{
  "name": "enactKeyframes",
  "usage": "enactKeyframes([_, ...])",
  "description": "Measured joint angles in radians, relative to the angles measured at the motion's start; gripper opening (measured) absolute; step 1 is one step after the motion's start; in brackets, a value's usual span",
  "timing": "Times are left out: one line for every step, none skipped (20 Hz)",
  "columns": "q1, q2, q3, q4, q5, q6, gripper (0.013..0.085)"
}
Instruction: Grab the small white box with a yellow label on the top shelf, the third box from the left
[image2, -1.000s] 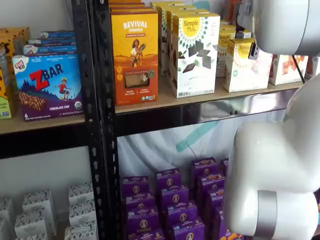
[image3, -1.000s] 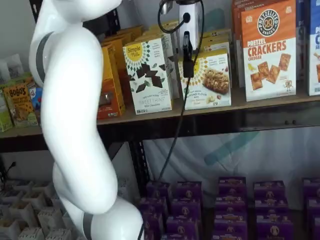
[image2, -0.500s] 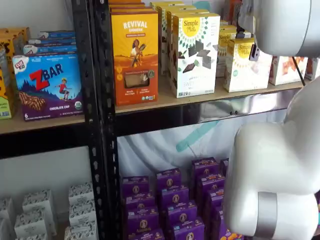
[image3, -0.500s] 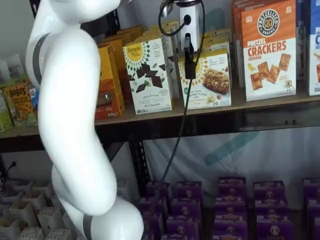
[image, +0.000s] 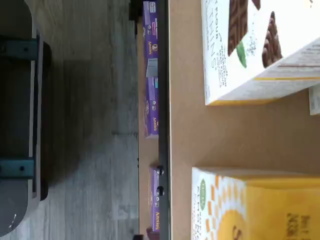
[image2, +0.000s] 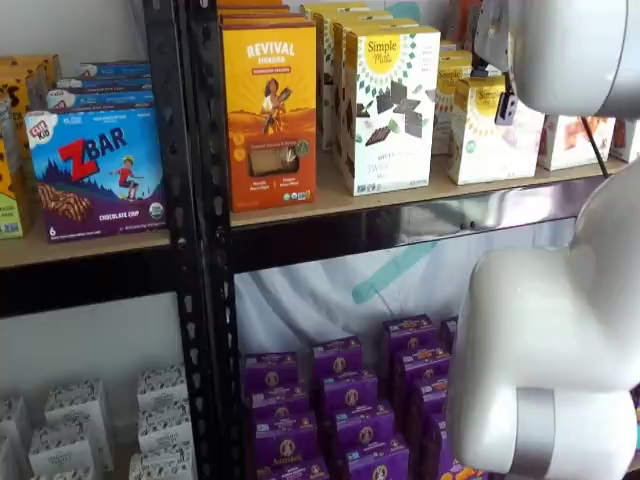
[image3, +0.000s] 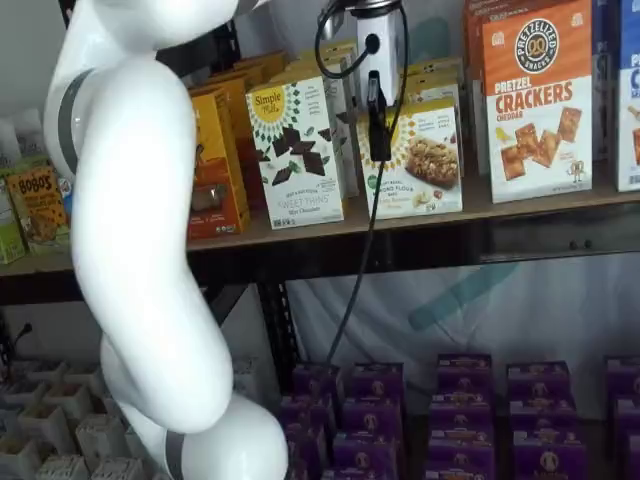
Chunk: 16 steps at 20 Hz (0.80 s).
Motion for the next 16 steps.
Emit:
enactKeyframes([0.001,0.0,0.0,0.0,0.001,0.001,0.077])
enactKeyframes([0.001,0.001,-0.002,0.0,0.003,0.002,0.073])
enactKeyframes([0.002,0.003,-0.004,0.0,0.005,0.003,0.069])
enactKeyframes([0.003,0.004,-0.007,0.0,0.007,0.004,0.069])
enactKeyframes([0.004,0.004,-0.008,-0.002,0.008,0.005,0.069])
enactKeyframes([0.006,0.005,-0.009,-0.003,0.008,0.006,0.069])
enactKeyframes([0.007,0.006,-0.012,-0.007,0.01,0.007,0.069])
enactKeyframes([0.008,0.008,-0.015,-0.01,0.013,0.008,0.069])
enactKeyframes([0.008,0.009,-0.016,-0.009,0.014,0.008,0.065])
enactKeyframes([0.008,0.008,-0.016,-0.008,0.013,0.008,0.065])
enactKeyframes([0.007,0.007,-0.016,-0.005,0.012,0.007,0.061])
enactKeyframes([0.006,0.007,-0.015,-0.004,0.011,0.007,0.061])
enactKeyframes([0.006,0.006,-0.015,-0.003,0.011,0.007,0.057])
enactKeyframes([0.006,0.006,-0.016,-0.002,0.011,0.007,0.057])
enactKeyframes([0.006,0.006,-0.016,-0.003,0.012,0.007,0.057])
enactKeyframes([0.007,0.005,-0.016,-0.005,0.012,0.008,0.057])
